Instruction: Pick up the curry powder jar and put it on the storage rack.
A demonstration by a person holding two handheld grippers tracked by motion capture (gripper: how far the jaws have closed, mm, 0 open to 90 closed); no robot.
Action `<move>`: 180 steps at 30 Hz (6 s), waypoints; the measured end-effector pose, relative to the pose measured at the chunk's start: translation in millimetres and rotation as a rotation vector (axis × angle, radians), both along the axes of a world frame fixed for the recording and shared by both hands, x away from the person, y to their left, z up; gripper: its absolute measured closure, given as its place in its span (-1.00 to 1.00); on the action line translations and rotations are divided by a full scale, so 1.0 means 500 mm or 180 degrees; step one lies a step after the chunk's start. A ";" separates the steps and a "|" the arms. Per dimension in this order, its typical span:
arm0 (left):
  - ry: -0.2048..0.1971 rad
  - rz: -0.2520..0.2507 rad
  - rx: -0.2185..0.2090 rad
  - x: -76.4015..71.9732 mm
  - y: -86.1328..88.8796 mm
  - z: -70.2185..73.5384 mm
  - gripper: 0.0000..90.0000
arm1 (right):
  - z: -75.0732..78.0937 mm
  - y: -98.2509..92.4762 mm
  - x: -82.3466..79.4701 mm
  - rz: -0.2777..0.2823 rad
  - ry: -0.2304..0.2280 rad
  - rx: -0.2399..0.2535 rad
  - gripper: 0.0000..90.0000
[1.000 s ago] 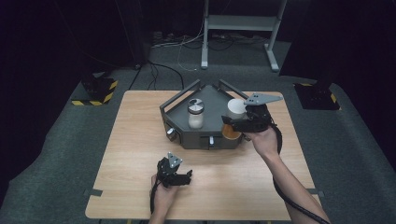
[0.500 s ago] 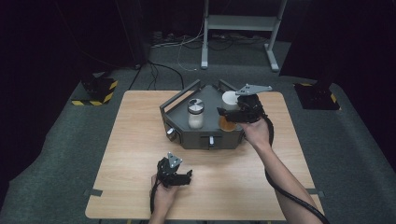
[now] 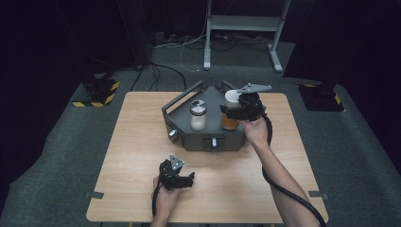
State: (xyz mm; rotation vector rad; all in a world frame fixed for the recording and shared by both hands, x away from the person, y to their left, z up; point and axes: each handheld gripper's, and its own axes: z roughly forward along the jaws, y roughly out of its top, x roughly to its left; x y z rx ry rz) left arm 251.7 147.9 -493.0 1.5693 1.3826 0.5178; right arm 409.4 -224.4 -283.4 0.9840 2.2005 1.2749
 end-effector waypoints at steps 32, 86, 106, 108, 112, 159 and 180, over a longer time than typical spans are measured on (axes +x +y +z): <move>-0.0002 0.0003 0.0007 0.000 -0.001 0.000 -0.71 | -0.019 0.041 0.014 0.0026 -0.0033 -0.0068 -0.21; 0.0003 0.0003 0.0021 -0.001 -0.002 0.001 -0.71 | -0.020 0.036 0.013 0.0099 -0.0023 -0.0125 -0.23; -0.0009 0.0001 0.0027 0.000 -0.002 0.000 -0.71 | -0.018 0.016 0.015 0.0126 0.0071 -0.0030 -0.73; -0.0009 0.0004 0.0026 -0.001 -0.002 0.000 -0.71 | -0.019 0.014 0.011 0.0130 0.0047 -0.0031 -0.73; -0.0012 0.0008 0.0026 -0.001 -0.004 -0.001 -0.71 | -0.017 0.013 0.002 0.0142 0.0019 -0.0082 -0.73; -0.0020 0.0005 0.0047 -0.001 -0.006 -0.001 -0.72 | -0.057 -0.070 -0.057 0.0131 0.0052 -0.0021 -0.75; -0.0022 0.0010 0.0043 -0.001 -0.007 -0.002 -0.72 | -0.084 -0.109 -0.098 0.0090 0.0078 -0.0075 -0.75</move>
